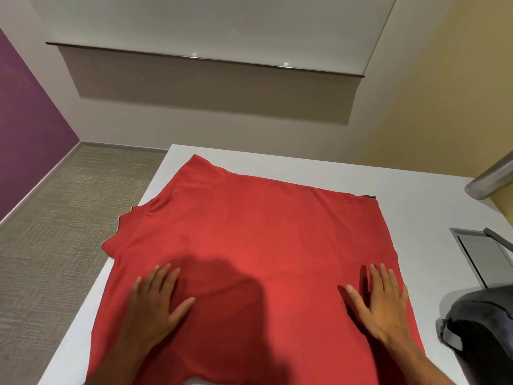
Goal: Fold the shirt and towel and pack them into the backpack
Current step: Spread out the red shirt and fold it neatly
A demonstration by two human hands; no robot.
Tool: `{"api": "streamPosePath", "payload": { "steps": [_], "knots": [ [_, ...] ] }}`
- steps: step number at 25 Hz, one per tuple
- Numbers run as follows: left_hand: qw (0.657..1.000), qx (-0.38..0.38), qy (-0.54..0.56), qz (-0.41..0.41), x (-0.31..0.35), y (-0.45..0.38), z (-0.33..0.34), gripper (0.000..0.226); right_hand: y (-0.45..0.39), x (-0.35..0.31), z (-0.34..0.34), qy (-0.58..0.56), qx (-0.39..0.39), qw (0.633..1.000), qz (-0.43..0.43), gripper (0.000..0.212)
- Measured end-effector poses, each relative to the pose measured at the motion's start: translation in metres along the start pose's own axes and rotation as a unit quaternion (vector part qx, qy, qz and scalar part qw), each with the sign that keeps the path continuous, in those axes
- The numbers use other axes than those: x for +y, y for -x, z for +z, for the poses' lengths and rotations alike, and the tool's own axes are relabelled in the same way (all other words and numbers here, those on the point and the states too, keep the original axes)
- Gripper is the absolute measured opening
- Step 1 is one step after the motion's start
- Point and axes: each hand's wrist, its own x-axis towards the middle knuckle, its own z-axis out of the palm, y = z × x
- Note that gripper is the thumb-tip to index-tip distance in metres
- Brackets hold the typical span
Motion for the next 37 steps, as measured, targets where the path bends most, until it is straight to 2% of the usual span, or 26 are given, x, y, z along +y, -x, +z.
{"api": "streamPosePath", "payload": {
  "steps": [3, 6, 9, 11, 13, 15, 17, 19, 23, 26, 30, 33, 35, 37],
  "knots": [
    [0.998, -0.053, -0.024, 0.015, 0.005, -0.043, 0.008, 0.094, -0.041, -0.008, 0.008, 0.022, -0.034, 0.999, -0.015, 0.098],
    [0.996, -0.065, -0.029, -0.056, -0.001, -0.045, 0.027, 0.104, -0.058, 0.000, 0.022, 0.052, -0.068, 0.996, 0.011, 0.104],
    [0.995, -0.058, -0.010, -0.079, -0.005, -0.035, 0.033, 0.103, -0.058, 0.006, 0.029, 0.071, -0.089, 0.993, 0.035, 0.107],
    [0.996, -0.023, 0.015, -0.079, -0.006, -0.038, 0.029, 0.098, -0.057, 0.000, 0.024, 0.061, -0.064, 0.995, 0.043, 0.103],
    [0.995, 0.035, 0.048, -0.085, -0.009, -0.057, 0.022, 0.090, -0.068, -0.017, 0.017, 0.042, 0.005, 0.999, 0.007, 0.089],
    [0.989, 0.079, 0.092, -0.082, -0.016, -0.101, 0.014, 0.077, -0.096, -0.050, 0.014, -0.003, 0.047, 0.997, -0.061, 0.074],
    [0.983, 0.087, 0.136, -0.085, -0.022, -0.158, 0.004, 0.066, -0.135, -0.101, 0.015, -0.075, 0.055, 0.989, -0.117, 0.066],
    [0.979, 0.077, 0.163, -0.092, -0.024, -0.219, -0.009, 0.061, -0.177, -0.161, 0.019, -0.117, 0.041, 0.980, -0.157, 0.063],
    [0.970, 0.063, 0.182, -0.147, -0.030, -0.320, -0.025, 0.061, -0.245, -0.272, 0.029, -0.109, -0.017, 0.970, -0.218, 0.056],
    [0.956, 0.039, 0.229, -0.178, -0.041, -0.371, -0.020, 0.073, -0.274, -0.325, 0.045, -0.108, -0.063, 0.964, -0.233, 0.057],
    [0.949, -0.030, 0.232, -0.213, -0.040, -0.408, -0.010, 0.079, -0.292, -0.367, 0.066, -0.082, -0.096, 0.974, -0.190, 0.046],
    [0.959, -0.069, 0.155, -0.228, -0.034, -0.413, 0.001, 0.065, -0.295, -0.379, 0.078, -0.029, -0.092, 0.978, -0.183, 0.042],
    [0.961, -0.047, 0.141, -0.232, -0.033, -0.412, 0.007, 0.046, -0.295, -0.382, 0.082, -0.055, -0.097, 0.977, -0.181, 0.032],
    [0.951, 0.007, 0.190, -0.246, -0.032, -0.412, 0.006, 0.025, -0.292, -0.383, 0.081, -0.104, -0.086, 0.975, -0.178, 0.018]
  ]
}}
